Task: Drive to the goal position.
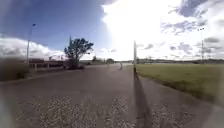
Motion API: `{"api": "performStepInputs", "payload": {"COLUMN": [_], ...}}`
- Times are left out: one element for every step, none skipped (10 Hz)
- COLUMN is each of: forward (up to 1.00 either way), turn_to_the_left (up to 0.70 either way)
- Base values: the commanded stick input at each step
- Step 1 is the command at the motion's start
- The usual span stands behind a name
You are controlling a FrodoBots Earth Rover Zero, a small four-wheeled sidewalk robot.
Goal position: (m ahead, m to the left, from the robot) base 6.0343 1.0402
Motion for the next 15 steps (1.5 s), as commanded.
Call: {"api": "performStepInputs", "payload": {"forward": [1.00,1.00,1.00,1.00,1.00,1.00,1.00,1.00,1.00,1.00,1.00,1.00,1.00,1.00,1.00], "turn_to_the_left": [0.00,0.00,0.00,0.00,0.00,0.00,0.00,0.00,0.00,0.00,0.00,0.00,0.00,0.00,0.00]}}
